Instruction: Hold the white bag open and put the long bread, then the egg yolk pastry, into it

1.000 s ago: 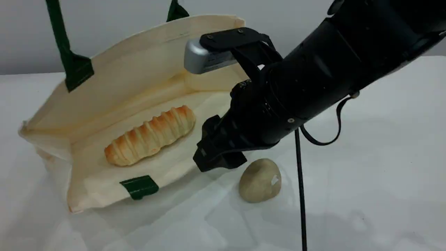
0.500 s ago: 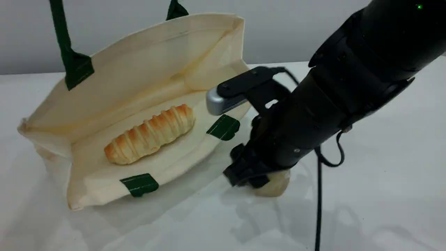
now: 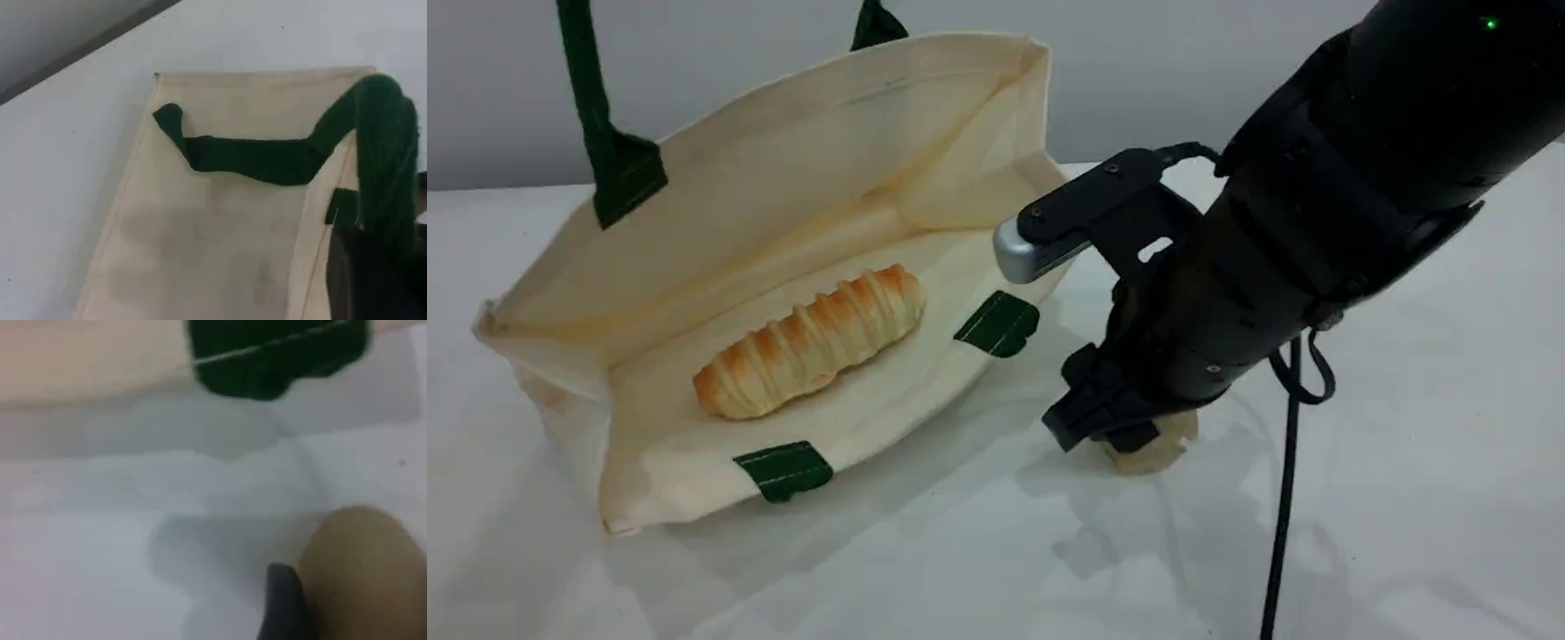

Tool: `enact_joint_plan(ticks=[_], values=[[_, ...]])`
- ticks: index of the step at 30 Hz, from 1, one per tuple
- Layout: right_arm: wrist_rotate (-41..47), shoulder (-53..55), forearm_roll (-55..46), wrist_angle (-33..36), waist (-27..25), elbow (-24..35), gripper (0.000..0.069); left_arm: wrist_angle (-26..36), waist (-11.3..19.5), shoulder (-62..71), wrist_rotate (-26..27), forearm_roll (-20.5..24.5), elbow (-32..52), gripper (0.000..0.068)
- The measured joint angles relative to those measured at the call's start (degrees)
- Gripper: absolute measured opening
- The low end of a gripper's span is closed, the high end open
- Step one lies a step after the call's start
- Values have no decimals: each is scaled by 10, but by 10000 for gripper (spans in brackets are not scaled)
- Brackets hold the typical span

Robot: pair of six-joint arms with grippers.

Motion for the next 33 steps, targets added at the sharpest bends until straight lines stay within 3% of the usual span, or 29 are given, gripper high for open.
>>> enact_joint_plan(ticks=[7, 15, 26, 33], values=[[0, 14, -2, 0, 0, 1, 399, 0, 0, 0, -1, -6, 0, 85], [-1, 20, -2, 3, -1, 2, 223, -3, 0, 0, -1, -13, 0, 85], [0, -15, 51, -42, -1, 22, 213, -9, 0, 0, 2, -12, 0, 85], [1, -100, 72, 14, -1, 54, 211, -10, 0, 0, 14, -11, 0, 85]])
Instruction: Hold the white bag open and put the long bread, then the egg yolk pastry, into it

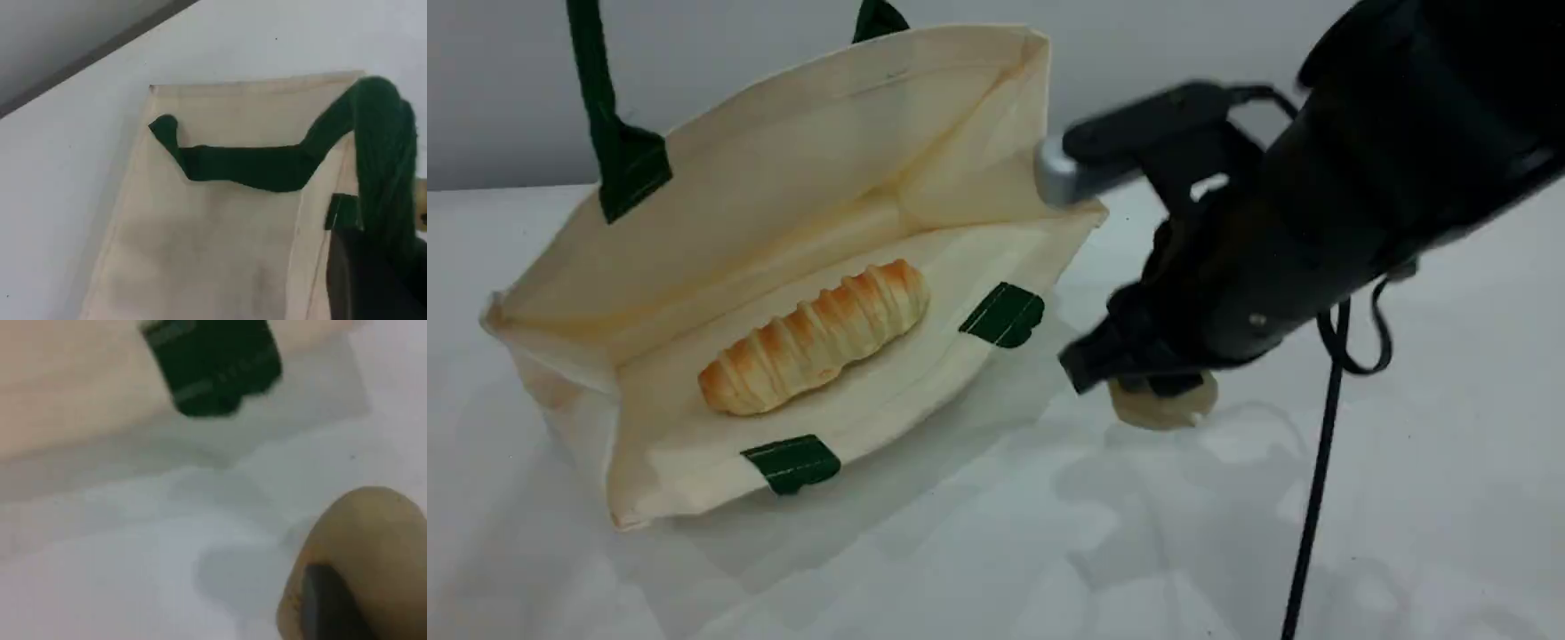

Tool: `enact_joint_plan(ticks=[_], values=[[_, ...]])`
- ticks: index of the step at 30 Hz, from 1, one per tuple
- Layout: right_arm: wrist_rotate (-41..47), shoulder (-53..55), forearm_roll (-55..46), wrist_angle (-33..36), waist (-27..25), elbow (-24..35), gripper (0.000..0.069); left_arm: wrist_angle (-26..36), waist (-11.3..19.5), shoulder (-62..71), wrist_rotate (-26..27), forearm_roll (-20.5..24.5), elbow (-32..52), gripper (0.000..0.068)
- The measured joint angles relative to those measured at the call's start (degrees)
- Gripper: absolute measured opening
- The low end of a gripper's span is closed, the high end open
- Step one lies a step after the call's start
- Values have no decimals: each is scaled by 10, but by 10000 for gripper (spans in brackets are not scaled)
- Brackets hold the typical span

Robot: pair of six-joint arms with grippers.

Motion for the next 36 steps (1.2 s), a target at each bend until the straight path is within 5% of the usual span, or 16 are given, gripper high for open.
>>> enact_joint_plan(ticks=[10, 17, 36], values=[[0, -99, -1, 154, 1, 28, 206, 0, 0, 0, 0, -7, 0, 85], [-1, -98, -1, 240, 1, 28, 203, 0, 0, 0, 5, -52, 0, 85], [0, -66, 8, 241, 1, -65, 202, 32, 0, 0, 19, -154, 0, 85]])
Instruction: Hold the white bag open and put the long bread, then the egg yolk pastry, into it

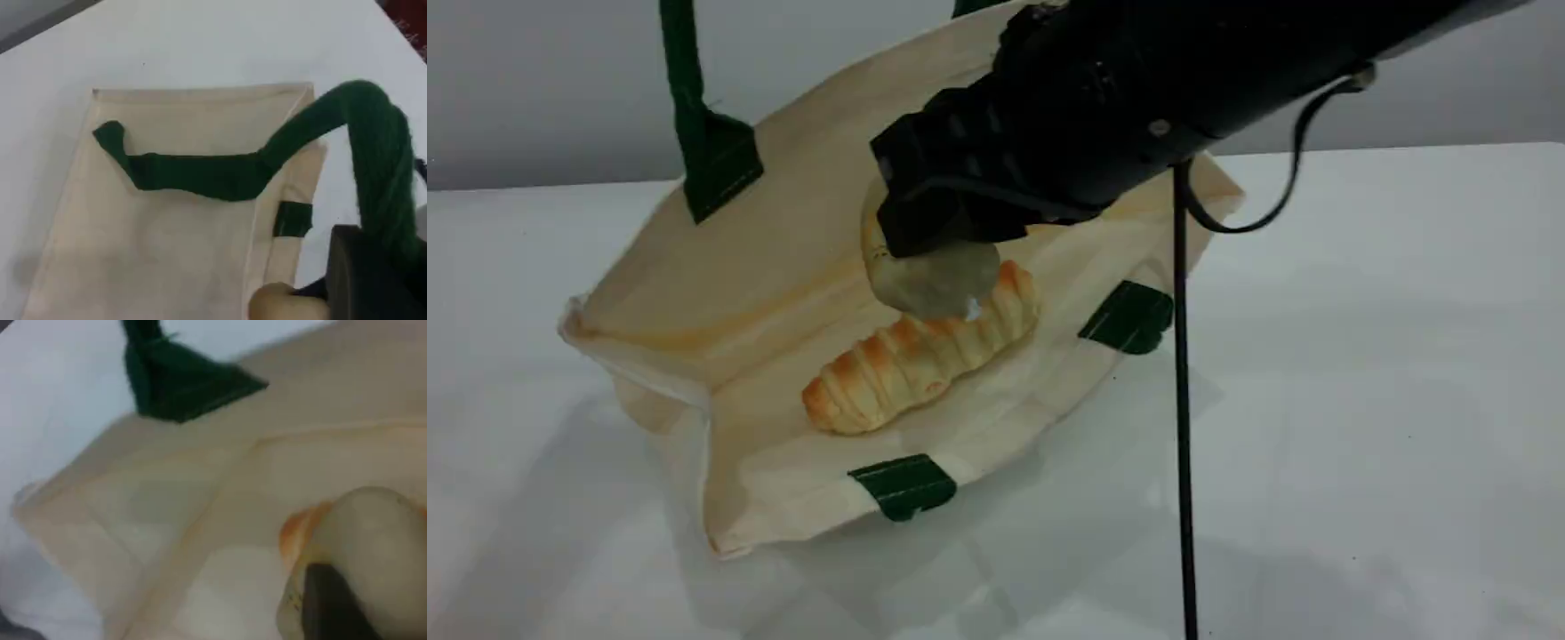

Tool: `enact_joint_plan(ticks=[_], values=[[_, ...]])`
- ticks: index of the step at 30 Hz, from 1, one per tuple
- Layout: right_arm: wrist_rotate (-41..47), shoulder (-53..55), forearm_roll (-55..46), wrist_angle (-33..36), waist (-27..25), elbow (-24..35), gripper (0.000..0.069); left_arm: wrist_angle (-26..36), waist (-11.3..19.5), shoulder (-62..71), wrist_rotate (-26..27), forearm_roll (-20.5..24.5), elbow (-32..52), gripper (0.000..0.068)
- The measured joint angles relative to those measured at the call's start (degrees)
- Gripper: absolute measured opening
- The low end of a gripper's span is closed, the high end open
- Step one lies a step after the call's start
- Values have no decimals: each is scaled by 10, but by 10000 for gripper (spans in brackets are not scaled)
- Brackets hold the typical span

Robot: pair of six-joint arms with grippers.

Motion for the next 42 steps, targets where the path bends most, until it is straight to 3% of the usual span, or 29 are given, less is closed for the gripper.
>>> enact_joint_plan(ticks=[13, 19, 21, 26, 29, 37, 42], values=[[-1, 97, 20, -20, 0, -78, 201, -1, 0, 0, 0, -14, 0, 85], [0, 102, 20, -22, 0, -86, 201, -1, 0, 0, 0, -14, 0, 85], [0, 102, 20, -22, 0, -86, 240, -1, 0, 0, 0, -14, 0, 85], [0, 99, 20, -21, 0, -86, 471, -1, 0, 0, 0, -12, 0, 85], [-1, 97, 18, -21, 0, -86, 562, -1, 0, 0, 0, -10, 0, 85], [-1, 50, 15, -19, 0, -77, 578, -1, 0, 0, -5, -9, 0, 85], [0, 19, -43, -24, 0, -56, 578, -1, 0, 0, -5, -9, 0, 85]])
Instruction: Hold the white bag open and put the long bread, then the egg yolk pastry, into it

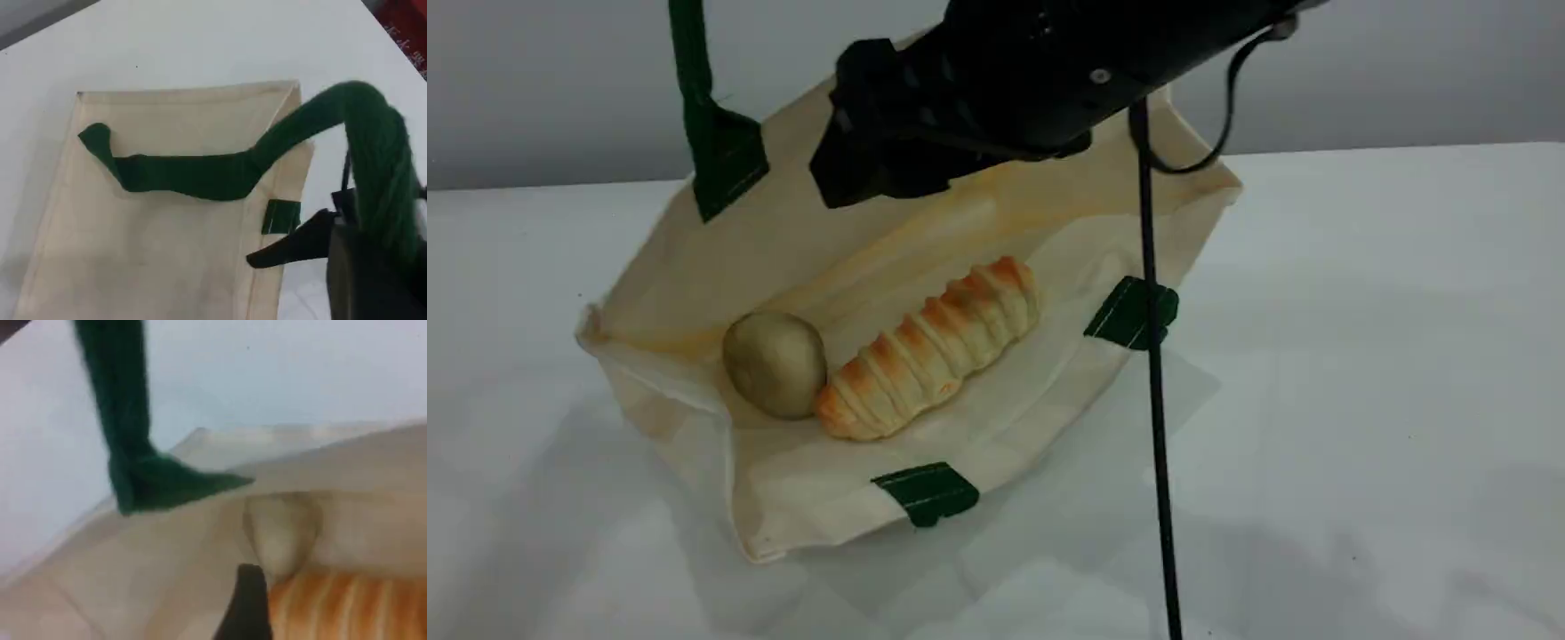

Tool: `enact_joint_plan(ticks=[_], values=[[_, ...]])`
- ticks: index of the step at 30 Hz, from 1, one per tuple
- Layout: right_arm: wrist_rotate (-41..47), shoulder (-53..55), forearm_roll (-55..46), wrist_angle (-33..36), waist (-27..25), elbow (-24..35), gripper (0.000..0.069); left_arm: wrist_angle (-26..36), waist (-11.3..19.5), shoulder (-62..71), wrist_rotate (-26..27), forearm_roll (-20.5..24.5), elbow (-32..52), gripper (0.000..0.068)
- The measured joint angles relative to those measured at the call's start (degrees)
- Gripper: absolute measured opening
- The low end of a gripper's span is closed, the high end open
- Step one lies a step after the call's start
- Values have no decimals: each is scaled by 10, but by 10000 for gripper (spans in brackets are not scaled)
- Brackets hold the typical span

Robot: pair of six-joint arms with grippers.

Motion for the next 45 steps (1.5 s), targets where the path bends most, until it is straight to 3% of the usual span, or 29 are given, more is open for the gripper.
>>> enact_joint_plan(ticks=[4, 10, 17, 22, 30, 33, 42, 45], values=[[0, -14, -47, -6, 0, 16, 578, 0, 0, 0, 0, 0, 0, 85], [0, -40, -70, -74, 0, 56, 575, 0, 0, 0, 0, 0, 0, 85], [0, -91, -58, -146, 0, 86, 489, 0, 0, 0, 0, 0, 0, 85], [0, -117, -31, -183, 0, 98, 372, 0, 0, 0, 0, 0, 0, 85], [0, -136, -18, -246, 0, 107, 88, 0, 0, 0, 4, 0, 0, 85], [0, -137, 9, -272, 0, 107, 18, 0, 0, 0, 4, 0, 0, 85], [0, -140, 66, -373, 0, 107, 8, 0, 0, 0, 4, 0, 0, 85], [0, -151, 64, -378, 0, 109, 10, 0, 0, 0, 4, 0, 0, 85]])
